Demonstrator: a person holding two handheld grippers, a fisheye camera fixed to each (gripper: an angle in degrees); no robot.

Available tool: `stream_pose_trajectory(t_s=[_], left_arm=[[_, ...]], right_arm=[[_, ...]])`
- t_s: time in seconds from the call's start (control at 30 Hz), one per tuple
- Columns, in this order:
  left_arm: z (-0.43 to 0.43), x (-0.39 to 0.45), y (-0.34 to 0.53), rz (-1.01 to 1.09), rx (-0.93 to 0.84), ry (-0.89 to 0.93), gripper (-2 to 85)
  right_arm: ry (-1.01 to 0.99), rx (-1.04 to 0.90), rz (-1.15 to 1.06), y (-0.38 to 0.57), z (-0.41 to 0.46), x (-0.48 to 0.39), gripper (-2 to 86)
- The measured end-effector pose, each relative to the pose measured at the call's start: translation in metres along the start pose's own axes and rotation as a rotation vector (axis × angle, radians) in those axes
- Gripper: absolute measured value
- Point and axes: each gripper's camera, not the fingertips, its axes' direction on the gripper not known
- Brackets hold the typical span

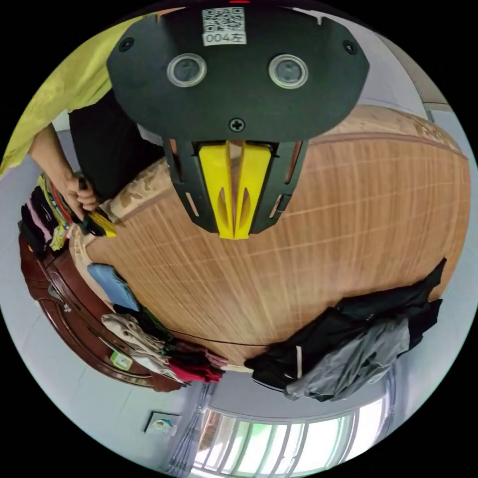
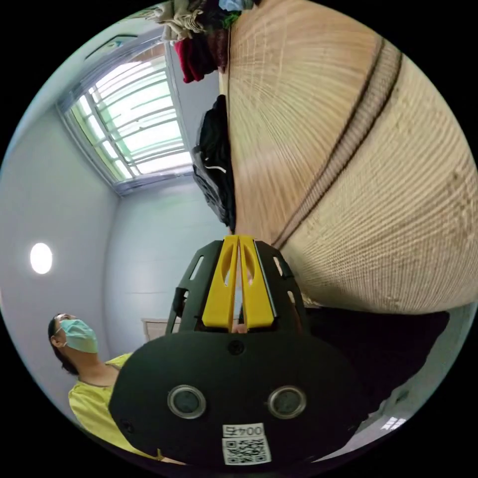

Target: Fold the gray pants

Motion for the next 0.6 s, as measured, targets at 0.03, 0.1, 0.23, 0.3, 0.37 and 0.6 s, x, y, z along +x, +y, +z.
stream_pose_trajectory(t_s=[0.03,0.1,0.23,0.3,0.37,0.6], left_arm=[[0.003,-0.016,-0.014,0.001,0.013,-0.066,2.5],[0.01,-0.039,-0.038,0.005,0.033,-0.137,4.0],[0.039,-0.078,-0.103,0.045,0.015,-0.255,8.9],[0.049,-0.09,-0.131,0.055,0.02,-0.313,9.5],[0.061,-0.1,-0.158,0.059,0.029,-0.358,10.2],[0.143,-0.119,-0.241,0.14,-0.062,-0.595,12.1]], right_arm=[[0.07,-0.002,-0.048,-0.001,0.004,-0.011,-0.6],[0.211,-0.019,-0.104,-0.002,0.012,-0.026,-0.7],[0.282,-0.063,-0.117,-0.003,0.033,-0.031,-0.7],[0.276,-0.054,-0.118,-0.004,0.036,-0.031,-0.7],[0.263,-0.051,-0.119,-0.004,0.039,-0.031,-0.7],[0.32,-0.075,-0.18,-0.002,0.053,-0.042,-0.7]])
